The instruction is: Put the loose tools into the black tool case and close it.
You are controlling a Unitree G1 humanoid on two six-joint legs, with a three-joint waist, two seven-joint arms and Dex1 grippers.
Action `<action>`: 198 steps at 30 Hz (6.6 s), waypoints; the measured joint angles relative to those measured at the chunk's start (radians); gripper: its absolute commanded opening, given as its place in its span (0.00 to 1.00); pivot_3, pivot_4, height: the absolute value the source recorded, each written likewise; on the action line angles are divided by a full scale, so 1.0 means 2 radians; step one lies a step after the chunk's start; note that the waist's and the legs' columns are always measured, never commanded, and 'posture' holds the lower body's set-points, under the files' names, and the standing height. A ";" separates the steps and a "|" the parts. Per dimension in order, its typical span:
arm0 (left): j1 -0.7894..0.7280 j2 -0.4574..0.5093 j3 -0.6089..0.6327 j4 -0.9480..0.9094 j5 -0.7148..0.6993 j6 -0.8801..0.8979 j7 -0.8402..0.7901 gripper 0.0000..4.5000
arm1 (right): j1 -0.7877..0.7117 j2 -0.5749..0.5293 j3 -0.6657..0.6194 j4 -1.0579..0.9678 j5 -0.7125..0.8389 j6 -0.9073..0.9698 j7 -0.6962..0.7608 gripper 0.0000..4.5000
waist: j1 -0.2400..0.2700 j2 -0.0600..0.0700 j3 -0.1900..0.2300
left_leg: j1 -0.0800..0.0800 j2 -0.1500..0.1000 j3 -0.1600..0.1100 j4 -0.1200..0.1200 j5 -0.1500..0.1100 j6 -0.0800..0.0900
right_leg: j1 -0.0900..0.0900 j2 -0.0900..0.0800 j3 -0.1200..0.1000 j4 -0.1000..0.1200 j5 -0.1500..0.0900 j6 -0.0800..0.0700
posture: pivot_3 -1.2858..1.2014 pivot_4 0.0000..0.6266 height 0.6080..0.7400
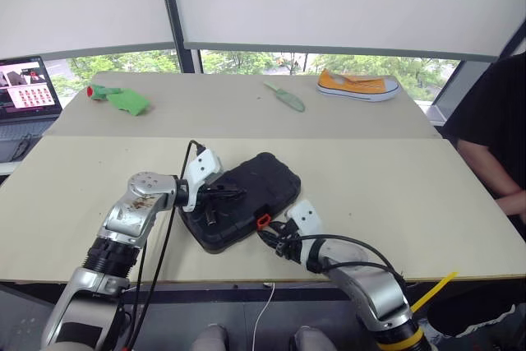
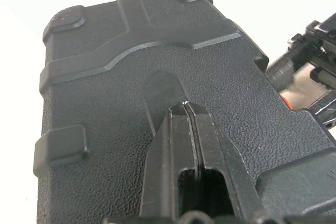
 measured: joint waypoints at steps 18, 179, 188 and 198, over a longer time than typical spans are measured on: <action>-0.001 -0.001 0.000 0.001 0.000 0.000 -0.002 0.00 | 0.016 -0.016 -0.007 -0.034 0.014 -0.011 0.012 0.04 | 0.001 0.000 0.000 | -0.001 0.000 0.000 0.000 0.000 0.000 | -0.001 0.000 0.000 0.000 0.000 0.000 | 0.52 0.24 1.00; 0.007 0.007 0.005 -0.007 -0.003 0.010 -0.005 0.00 | 0.055 -0.071 -0.011 0.033 -0.023 -0.173 0.069 0.16 | 0.001 -0.002 -0.001 | 0.002 0.000 0.000 -0.003 0.000 0.000 | 0.000 0.000 0.000 -0.001 -0.001 -0.001 | 0.52 0.24 1.00; 0.003 0.005 0.004 -0.001 -0.003 0.010 -0.007 0.00 | -0.004 -0.028 0.017 0.090 -0.041 -0.175 0.070 0.01 | 0.001 -0.002 -0.001 | 0.002 0.000 0.000 -0.003 0.000 0.000 | 0.000 0.000 0.000 -0.001 -0.001 -0.001 | 0.52 0.24 1.00; 0.002 0.003 0.005 0.005 -0.003 0.010 -0.004 0.00 | -0.007 -0.019 0.008 0.100 -0.043 -0.193 0.067 0.01 | 0.001 -0.003 -0.001 | 0.002 0.000 0.000 -0.003 0.000 0.000 | 0.000 0.000 0.000 0.000 0.000 -0.002 | 0.52 0.24 1.00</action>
